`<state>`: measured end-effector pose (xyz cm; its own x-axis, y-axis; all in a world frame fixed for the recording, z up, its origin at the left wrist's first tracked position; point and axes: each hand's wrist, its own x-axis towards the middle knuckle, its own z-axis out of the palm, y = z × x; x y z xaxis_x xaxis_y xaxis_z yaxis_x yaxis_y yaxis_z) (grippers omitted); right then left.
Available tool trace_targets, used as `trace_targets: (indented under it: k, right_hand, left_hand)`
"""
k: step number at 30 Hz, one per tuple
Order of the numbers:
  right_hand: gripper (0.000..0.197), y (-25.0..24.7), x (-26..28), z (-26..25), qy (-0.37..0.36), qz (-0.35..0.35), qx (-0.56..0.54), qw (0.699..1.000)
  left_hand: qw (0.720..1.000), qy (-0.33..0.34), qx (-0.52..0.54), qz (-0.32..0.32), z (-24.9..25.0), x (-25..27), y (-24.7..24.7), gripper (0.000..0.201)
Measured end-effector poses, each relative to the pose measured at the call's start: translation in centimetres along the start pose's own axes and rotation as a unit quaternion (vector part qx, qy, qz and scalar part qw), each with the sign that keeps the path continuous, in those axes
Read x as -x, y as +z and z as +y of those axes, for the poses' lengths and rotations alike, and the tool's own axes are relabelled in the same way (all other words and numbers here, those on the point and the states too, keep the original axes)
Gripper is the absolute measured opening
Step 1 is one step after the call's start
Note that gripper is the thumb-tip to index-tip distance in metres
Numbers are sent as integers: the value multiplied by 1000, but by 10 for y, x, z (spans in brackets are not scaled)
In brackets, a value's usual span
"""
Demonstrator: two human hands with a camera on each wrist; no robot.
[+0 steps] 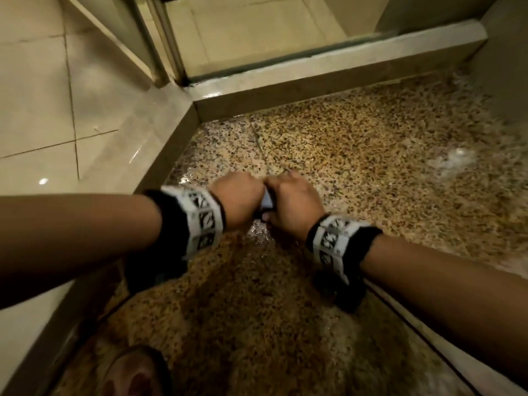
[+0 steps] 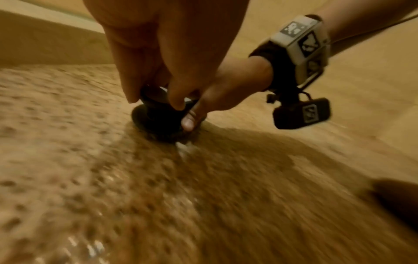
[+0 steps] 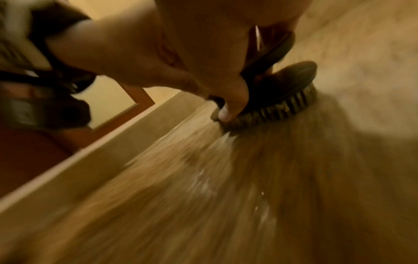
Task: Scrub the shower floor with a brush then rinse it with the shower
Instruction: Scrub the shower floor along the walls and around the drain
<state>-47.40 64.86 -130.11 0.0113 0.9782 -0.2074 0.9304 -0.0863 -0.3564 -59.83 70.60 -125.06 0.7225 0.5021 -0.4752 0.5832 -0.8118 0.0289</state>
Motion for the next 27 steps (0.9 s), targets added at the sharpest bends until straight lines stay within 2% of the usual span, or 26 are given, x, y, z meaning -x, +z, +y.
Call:
trace_targets:
  k: [3, 5, 8, 10, 13, 16, 20, 22, 24, 26, 27]
  right_hand:
    - [30, -18, -44, -3, 63, 29, -14, 998]
    - [40, -23, -56, -4, 77, 31, 1, 997]
    - [51, -24, -40, -2, 80, 23, 9, 996]
    - [56, -17, -23, -1, 73, 22, 19, 997]
    - [58, -2, -8, -20, -9, -3, 20, 1000]
    - [61, 17, -19, -62, -109, -50, -13, 993]
    - [47, 46, -21, -121, -247, -72, -93, 962]
    - [45, 58, -16, -135, -270, -103, -75, 954]
    - [45, 59, -30, -128, -241, -80, -115, 960]
    - [44, 41, -63, -105, -148, -1, -162, 976]
    - [44, 28, -85, -93, -78, 23, -140, 987]
  left_hand:
    - [999, -35, -12, 36, -20, -29, -27, 18]
    - [998, -40, 0, 55, -28, -40, -35, 21]
    - [997, -32, 55, 51, -43, -36, -34, 29]
    - [991, -52, 105, 68, -59, -26, -34, 38]
    - [982, -65, 126, 122, -81, -8, -34, 35]
    - [984, -64, 73, 150, -91, 3, -38, 29]
    - [976, -76, 88, 185, -104, 17, -41, 30]
    - [972, -88, 108, 187, -114, 24, -34, 27]
    - [969, -103, 122, 187, -126, 32, -28, 25]
    - [963, -119, 136, 200, -135, 39, -23, 25]
    - [959, -130, 144, 208, -140, 42, -22, 26]
